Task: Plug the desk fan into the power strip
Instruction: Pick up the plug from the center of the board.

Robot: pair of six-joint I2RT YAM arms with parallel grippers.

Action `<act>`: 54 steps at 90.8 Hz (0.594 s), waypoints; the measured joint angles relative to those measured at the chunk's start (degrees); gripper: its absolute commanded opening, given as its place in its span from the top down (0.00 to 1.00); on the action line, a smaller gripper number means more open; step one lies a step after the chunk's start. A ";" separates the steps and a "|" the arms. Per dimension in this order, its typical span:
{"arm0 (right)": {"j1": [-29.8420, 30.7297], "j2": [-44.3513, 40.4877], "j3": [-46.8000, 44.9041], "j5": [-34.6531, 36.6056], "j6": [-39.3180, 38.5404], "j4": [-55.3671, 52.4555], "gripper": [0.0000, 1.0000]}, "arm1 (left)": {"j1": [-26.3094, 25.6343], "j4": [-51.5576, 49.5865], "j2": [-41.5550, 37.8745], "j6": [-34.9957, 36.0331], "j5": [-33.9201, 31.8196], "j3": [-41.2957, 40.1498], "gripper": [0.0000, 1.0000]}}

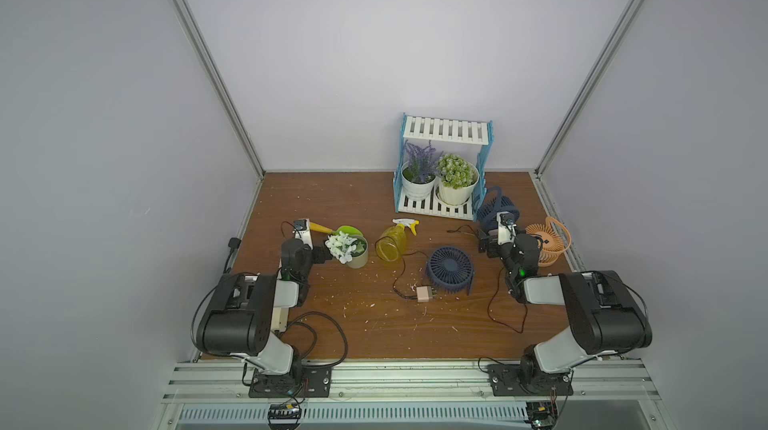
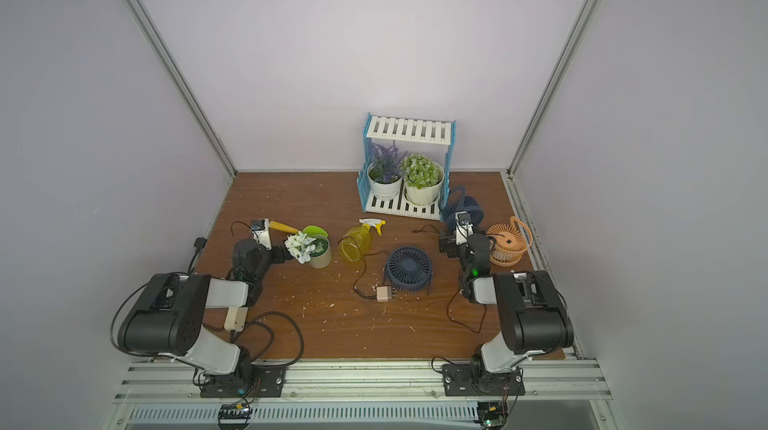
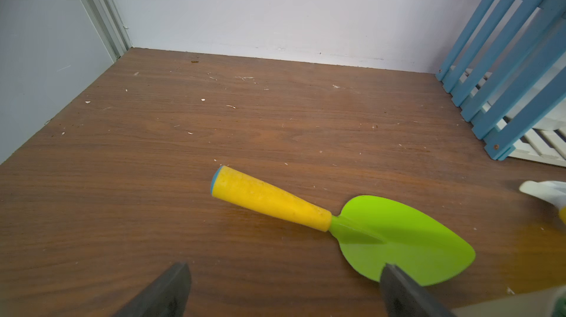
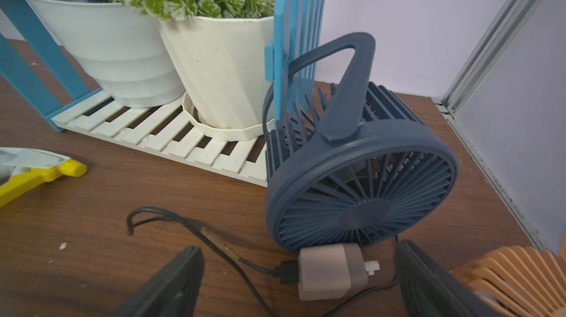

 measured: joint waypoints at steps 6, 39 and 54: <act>0.00 0.00 0.00 0.00 -0.07 0.00 0.01 | 0.00 0.00 0.00 0.00 0.02 0.00 0.01; 0.00 0.00 0.00 0.26 -0.04 0.02 0.01 | 0.00 0.00 0.00 0.15 0.24 0.00 0.01; -0.04 -0.87 -1.53 3.41 0.98 1.25 0.00 | 0.00 -2.23 -2.54 0.07 -0.20 -0.17 0.01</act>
